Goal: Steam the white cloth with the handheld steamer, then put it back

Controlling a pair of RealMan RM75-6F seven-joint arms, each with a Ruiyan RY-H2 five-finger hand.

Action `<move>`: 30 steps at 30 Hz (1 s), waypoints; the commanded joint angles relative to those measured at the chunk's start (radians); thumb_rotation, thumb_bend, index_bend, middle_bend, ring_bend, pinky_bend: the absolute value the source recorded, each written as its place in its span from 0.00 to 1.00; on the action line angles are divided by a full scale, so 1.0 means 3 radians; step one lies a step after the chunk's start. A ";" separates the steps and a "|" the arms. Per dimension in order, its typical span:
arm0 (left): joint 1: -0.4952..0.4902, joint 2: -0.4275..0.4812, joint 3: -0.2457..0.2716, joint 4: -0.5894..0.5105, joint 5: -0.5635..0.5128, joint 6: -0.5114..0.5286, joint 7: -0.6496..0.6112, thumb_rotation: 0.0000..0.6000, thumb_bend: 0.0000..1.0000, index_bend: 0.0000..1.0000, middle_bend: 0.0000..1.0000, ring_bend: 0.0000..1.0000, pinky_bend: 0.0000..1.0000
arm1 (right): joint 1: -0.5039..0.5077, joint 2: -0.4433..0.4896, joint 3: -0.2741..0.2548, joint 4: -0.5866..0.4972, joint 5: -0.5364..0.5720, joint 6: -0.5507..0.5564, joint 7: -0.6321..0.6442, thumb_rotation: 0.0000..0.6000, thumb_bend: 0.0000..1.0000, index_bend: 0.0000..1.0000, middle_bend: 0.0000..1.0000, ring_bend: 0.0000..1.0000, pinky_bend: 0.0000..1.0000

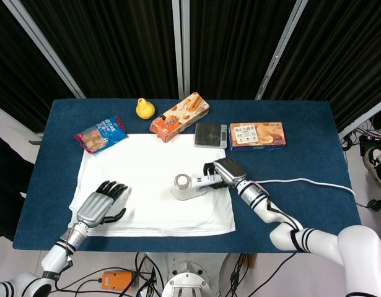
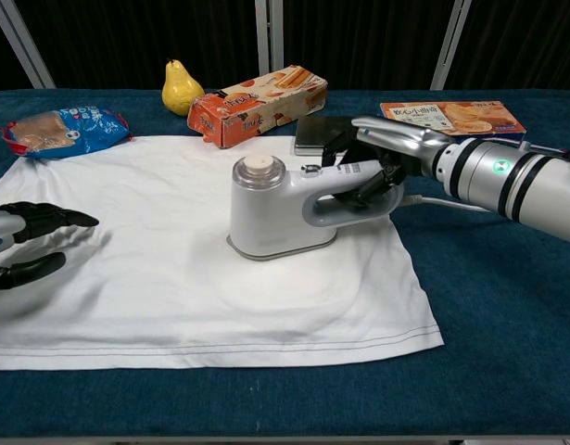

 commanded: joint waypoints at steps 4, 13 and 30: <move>-0.0012 -0.0021 -0.0001 0.0016 0.0004 -0.0013 -0.0012 0.00 0.28 0.08 0.07 0.00 0.00 | -0.0082 0.0097 -0.0023 0.0032 0.0012 0.0055 -0.0072 1.00 0.70 0.92 0.82 0.82 0.64; -0.0009 -0.0036 0.0003 0.0038 0.0008 0.0001 -0.0029 0.00 0.28 0.08 0.07 0.00 0.00 | -0.0226 0.0248 -0.0044 -0.0014 -0.0076 0.0258 0.0174 1.00 0.71 0.92 0.82 0.82 0.64; 0.0047 0.0125 -0.0065 -0.0085 -0.0021 0.0186 0.0003 0.00 0.28 0.08 0.07 0.00 0.00 | -0.0922 0.0759 -0.0264 0.0224 -0.0179 0.0976 0.0850 1.00 0.71 0.93 0.82 0.82 0.65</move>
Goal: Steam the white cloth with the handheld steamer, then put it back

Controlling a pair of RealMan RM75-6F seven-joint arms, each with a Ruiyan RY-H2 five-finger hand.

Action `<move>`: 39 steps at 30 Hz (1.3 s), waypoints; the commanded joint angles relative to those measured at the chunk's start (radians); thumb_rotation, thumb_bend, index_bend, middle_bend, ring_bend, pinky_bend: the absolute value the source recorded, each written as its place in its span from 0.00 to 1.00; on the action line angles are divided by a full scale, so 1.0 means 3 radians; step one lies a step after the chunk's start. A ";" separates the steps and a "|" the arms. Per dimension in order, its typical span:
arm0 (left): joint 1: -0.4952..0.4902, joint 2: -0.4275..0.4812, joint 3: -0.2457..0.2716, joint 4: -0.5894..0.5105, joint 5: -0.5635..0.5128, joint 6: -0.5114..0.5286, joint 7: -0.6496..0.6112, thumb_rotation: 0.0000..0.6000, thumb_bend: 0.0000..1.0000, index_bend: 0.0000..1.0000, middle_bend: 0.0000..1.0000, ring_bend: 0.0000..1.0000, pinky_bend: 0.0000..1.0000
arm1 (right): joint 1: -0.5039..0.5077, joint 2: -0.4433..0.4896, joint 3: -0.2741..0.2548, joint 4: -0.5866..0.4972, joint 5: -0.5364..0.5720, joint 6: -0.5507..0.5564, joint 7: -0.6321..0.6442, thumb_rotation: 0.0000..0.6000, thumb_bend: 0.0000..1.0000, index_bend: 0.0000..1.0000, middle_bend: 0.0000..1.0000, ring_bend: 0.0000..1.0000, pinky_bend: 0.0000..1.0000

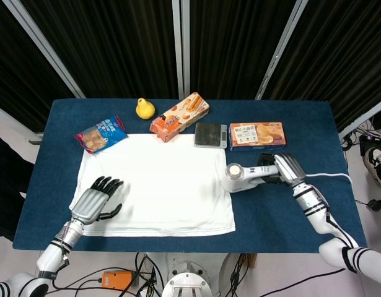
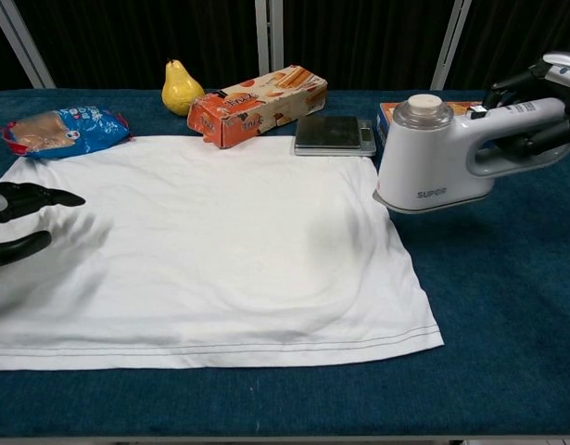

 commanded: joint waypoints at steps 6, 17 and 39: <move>0.0046 0.0084 -0.0077 -0.0114 -0.0097 0.0097 0.0051 0.00 0.28 0.08 0.07 0.00 0.00 | -0.0178 -0.0456 -0.0011 0.1036 0.0131 -0.0080 0.0616 1.00 0.71 0.93 0.82 0.82 0.65; 0.0104 0.0204 -0.0146 -0.0240 -0.0166 0.0224 0.0067 0.00 0.28 0.08 0.07 0.00 0.00 | -0.0172 -0.0549 -0.0135 0.1403 0.0002 -0.0313 0.0899 1.00 0.27 0.29 0.44 0.25 0.27; 0.0576 0.0800 -0.0251 -0.0241 -0.0551 0.0624 -0.0595 0.00 0.28 0.08 0.07 0.00 0.00 | -0.0587 0.1200 -0.0101 -0.0883 0.0224 0.0082 -0.0891 1.00 0.00 0.00 0.06 0.00 0.01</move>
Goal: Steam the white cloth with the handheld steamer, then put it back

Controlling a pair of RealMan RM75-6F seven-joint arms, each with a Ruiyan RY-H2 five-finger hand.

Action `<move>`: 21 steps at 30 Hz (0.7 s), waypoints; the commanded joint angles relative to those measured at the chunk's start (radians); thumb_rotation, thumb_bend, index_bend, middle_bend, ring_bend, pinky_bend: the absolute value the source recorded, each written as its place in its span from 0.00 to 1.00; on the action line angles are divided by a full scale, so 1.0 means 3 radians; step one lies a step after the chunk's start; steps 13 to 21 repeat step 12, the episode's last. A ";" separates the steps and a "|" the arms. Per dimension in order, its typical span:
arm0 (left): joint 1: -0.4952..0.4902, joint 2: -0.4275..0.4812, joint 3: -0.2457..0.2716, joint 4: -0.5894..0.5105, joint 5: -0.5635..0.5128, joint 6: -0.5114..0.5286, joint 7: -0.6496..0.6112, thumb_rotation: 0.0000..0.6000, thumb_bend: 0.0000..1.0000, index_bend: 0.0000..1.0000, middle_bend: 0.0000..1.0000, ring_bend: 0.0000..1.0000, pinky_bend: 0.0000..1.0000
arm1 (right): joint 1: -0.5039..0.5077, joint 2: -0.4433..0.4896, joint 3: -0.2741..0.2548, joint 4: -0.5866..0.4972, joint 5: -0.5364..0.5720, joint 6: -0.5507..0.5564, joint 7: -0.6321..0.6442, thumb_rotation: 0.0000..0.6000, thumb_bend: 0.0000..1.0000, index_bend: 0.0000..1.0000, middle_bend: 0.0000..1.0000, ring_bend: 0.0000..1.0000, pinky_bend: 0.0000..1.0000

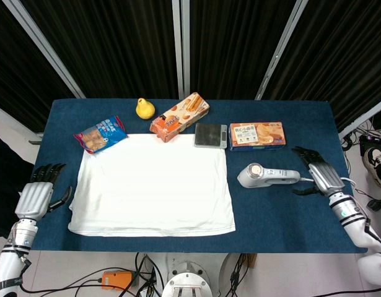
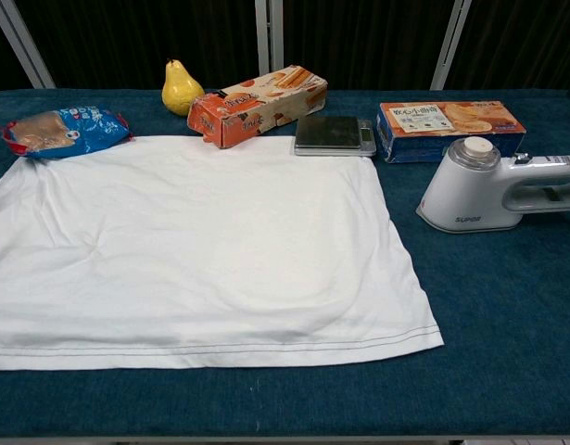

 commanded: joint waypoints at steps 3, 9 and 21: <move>0.0192 0.0231 -0.0018 -0.0017 -0.0035 0.0162 -0.0365 0.00 0.28 0.08 0.07 0.00 0.00 | -0.0413 0.0597 0.0064 -0.0715 0.0136 0.0611 -0.0588 1.00 0.00 0.00 0.06 0.00 0.02; 0.0393 0.0326 0.0011 -0.0036 0.0083 0.0462 -0.0475 0.00 0.28 0.08 0.07 0.00 0.00 | -0.0783 0.0857 0.0011 -0.1098 0.0078 0.1089 -0.0737 1.00 0.00 0.00 0.06 0.00 0.02; 0.0494 0.0327 0.0030 -0.0066 0.0138 0.0608 -0.0502 0.00 0.28 0.08 0.07 0.00 0.00 | -0.0924 0.0884 -0.0017 -0.1182 0.0008 0.1270 -0.0762 1.00 0.00 0.00 0.06 0.00 0.02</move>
